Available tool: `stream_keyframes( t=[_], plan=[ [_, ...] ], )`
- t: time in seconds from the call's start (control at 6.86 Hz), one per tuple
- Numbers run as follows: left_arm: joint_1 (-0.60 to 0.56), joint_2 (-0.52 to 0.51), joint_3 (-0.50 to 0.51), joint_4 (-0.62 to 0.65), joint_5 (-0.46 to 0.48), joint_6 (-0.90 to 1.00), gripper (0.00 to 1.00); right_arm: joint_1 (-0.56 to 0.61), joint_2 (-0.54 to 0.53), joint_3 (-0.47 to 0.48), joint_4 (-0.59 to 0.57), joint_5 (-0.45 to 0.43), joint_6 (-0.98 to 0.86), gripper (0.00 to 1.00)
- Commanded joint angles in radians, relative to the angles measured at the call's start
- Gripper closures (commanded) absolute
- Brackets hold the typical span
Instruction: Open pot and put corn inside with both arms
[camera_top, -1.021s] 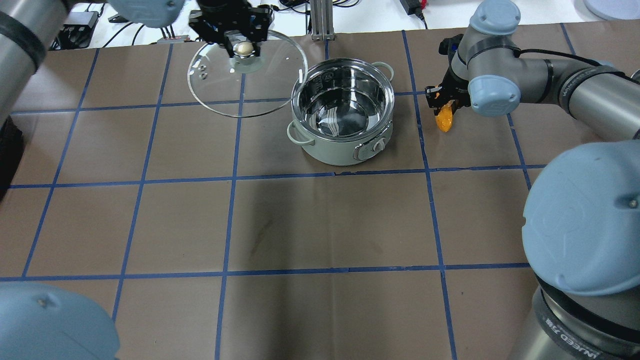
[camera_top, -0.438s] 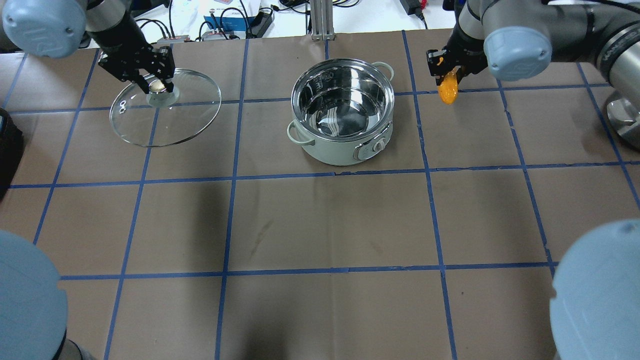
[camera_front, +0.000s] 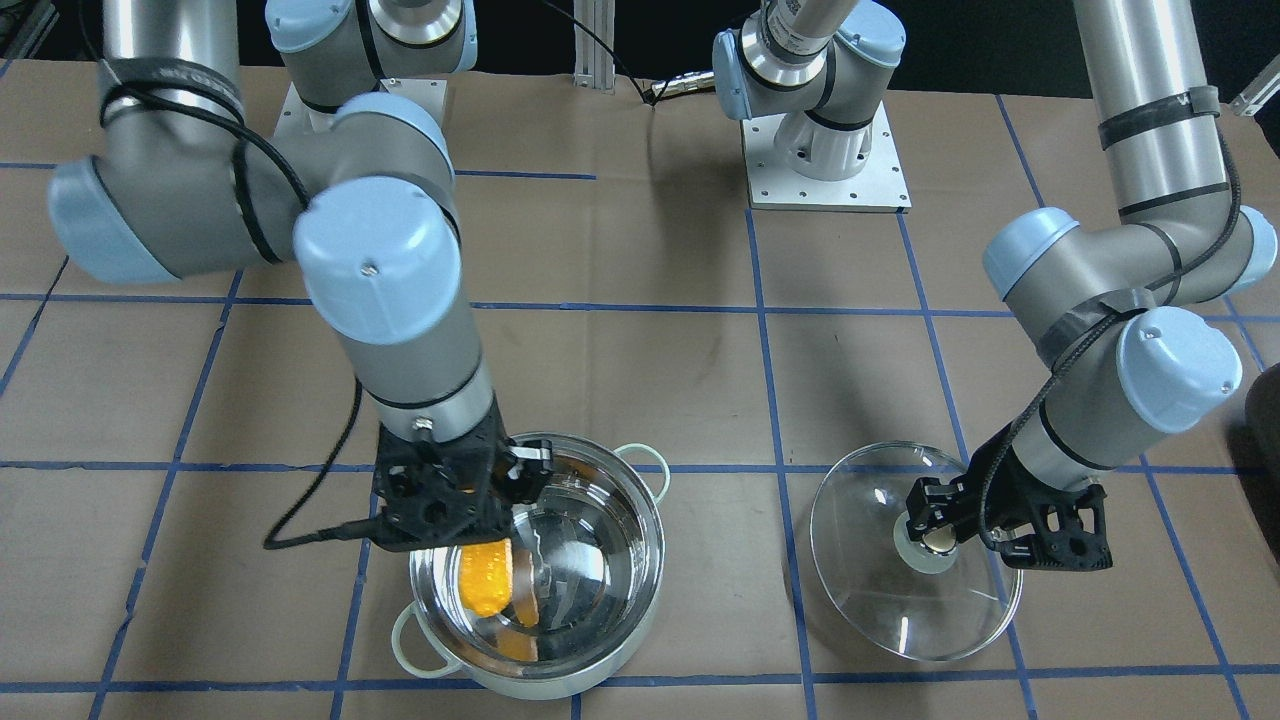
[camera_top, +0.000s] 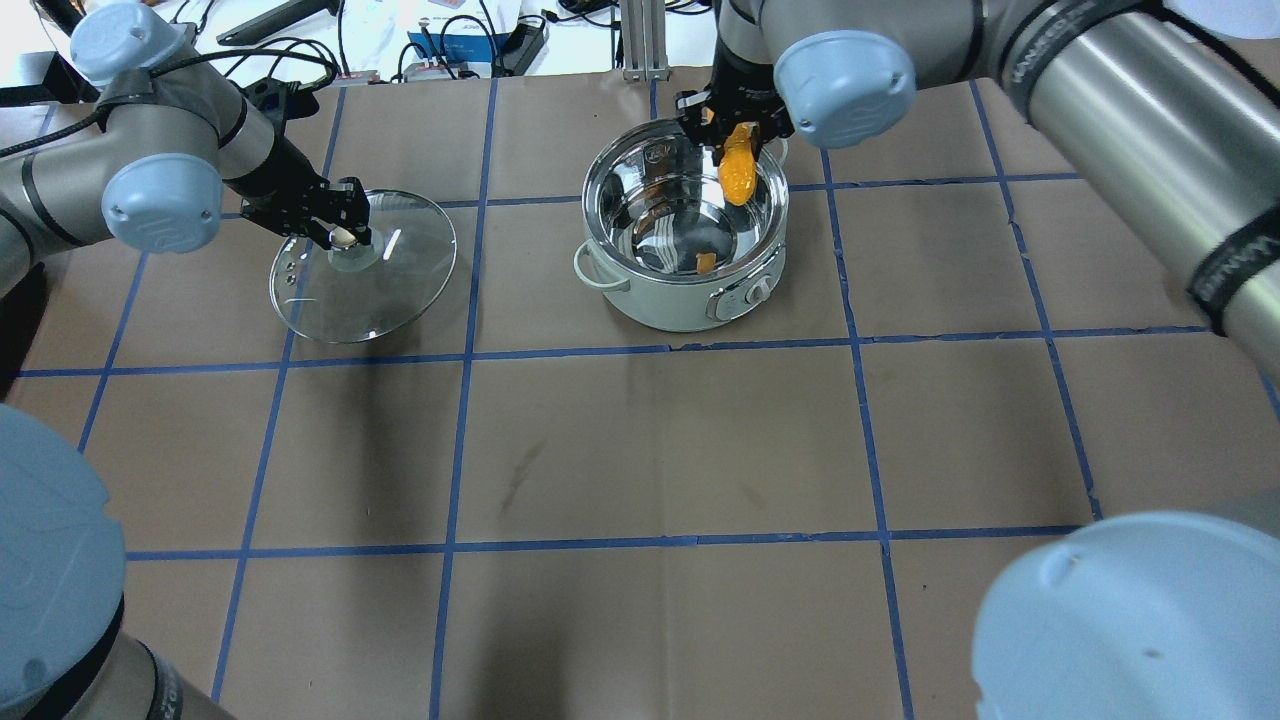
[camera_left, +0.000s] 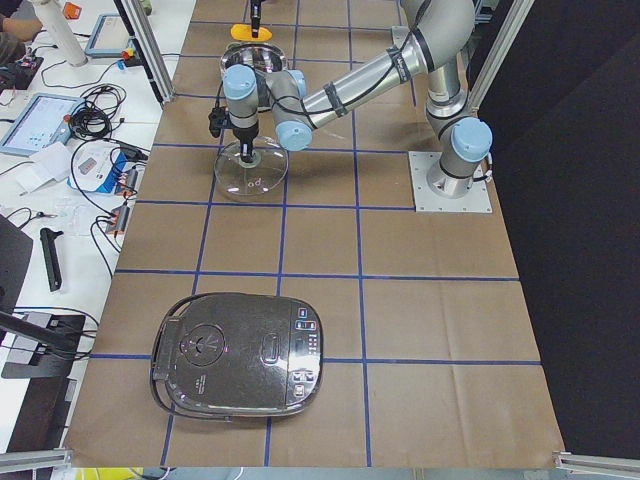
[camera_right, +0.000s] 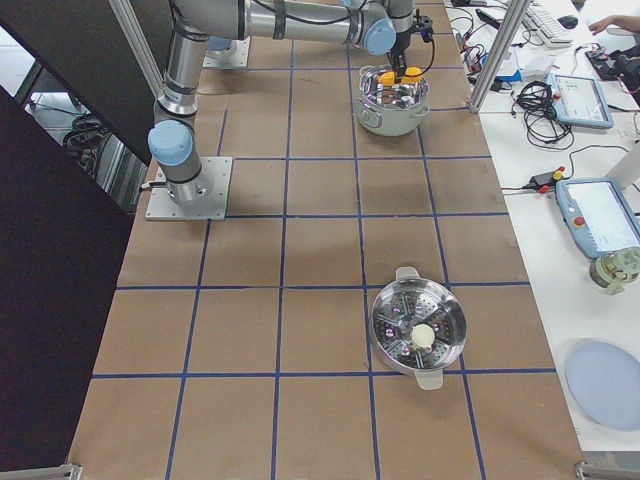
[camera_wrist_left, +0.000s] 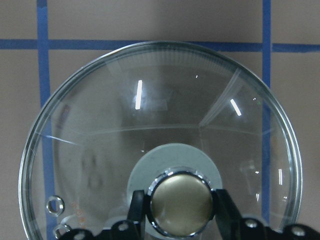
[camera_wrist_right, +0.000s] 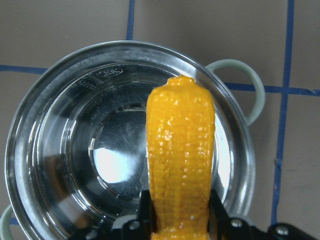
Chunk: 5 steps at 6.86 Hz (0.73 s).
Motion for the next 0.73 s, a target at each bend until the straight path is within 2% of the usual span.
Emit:
stream_keyframes(
  t=[0.0,0.15,0.29,0.44,0.58],
  plan=[
    [0.002,-0.003,-0.035,0.031,0.000,0.003,0.00,0.072,0.120,-0.018,-0.052,-0.042,0.005,0.91],
    [0.002,0.005,-0.024,0.012,0.006,-0.001,0.00,0.072,0.150,-0.003,-0.098,-0.042,0.003,0.90],
    [-0.015,0.045,-0.006,-0.058,0.018,-0.006,0.00,0.072,0.180,0.000,-0.141,-0.047,0.005,0.89],
    [-0.035,0.127,-0.003,-0.148,0.085,-0.011,0.00,0.072,0.185,0.002,-0.142,-0.050,0.002,0.68],
    [-0.080,0.249,0.003,-0.308,0.096,-0.071,0.00,0.070,0.175,0.006,-0.135,-0.050,-0.006,0.38]
  ],
)
